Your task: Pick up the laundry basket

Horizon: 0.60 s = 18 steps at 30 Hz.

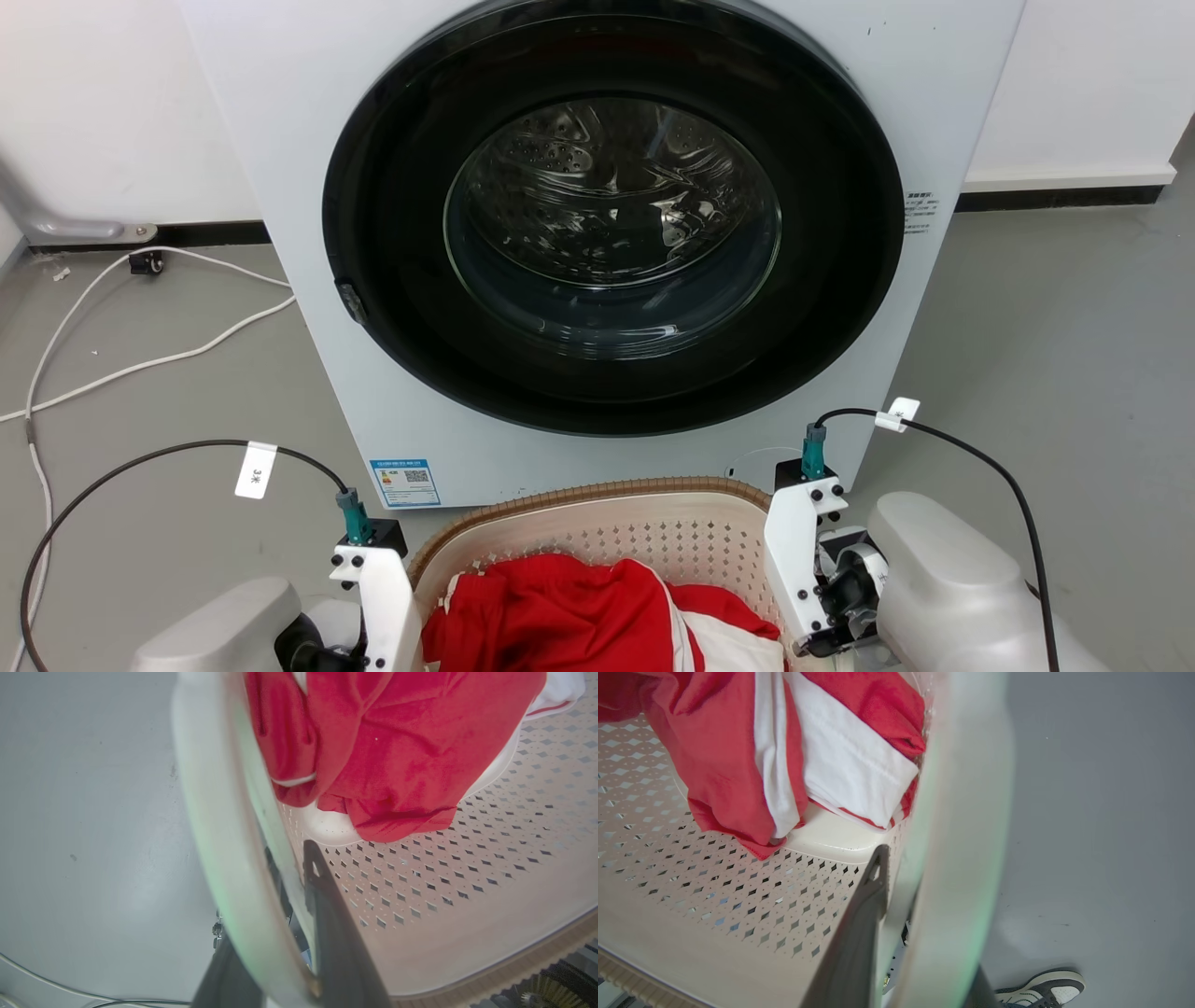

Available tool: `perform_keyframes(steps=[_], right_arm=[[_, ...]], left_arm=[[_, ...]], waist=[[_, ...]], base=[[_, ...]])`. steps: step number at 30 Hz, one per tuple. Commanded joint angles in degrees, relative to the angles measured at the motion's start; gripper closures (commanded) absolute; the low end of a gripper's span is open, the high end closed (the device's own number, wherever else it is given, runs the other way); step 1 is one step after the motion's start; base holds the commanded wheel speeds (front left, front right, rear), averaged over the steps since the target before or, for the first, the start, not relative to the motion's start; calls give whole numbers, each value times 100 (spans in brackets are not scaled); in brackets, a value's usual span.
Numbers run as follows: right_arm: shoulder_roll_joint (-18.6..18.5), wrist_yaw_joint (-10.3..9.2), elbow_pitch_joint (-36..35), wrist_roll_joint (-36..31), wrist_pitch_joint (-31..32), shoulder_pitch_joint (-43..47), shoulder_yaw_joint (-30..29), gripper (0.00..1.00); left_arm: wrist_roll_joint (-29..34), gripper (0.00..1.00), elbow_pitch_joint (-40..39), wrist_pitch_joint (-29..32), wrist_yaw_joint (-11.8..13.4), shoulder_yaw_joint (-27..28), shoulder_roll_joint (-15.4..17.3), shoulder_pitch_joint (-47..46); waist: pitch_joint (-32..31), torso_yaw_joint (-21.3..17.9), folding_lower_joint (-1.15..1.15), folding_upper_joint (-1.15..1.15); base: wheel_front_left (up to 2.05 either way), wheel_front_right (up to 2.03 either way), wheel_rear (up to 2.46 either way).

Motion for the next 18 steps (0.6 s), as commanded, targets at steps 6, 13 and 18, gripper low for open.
perform_keyframes(steps=[6, 13, 18], right_arm=[[-87, 2, 20, 73, -119, 26, 77, 100], [-86, 2, 60, 168, -161, 42, 159, 100], [-86, 2, 106, 218, -171, -6, 207, 100]], left_arm=[[4, 100, 55, 94, -9, -36, 99, 0], [49, 100, 53, 121, -9, -36, 87, -48], [55, 100, 62, 119, -9, -37, 71, -79]], waist=[[22, -8, 0, 0], [47, -40, 0, 0], [59, -59, 0, 0]], base=[[0, 0, 0], [0, 0, 0], [0, 0, 0]])
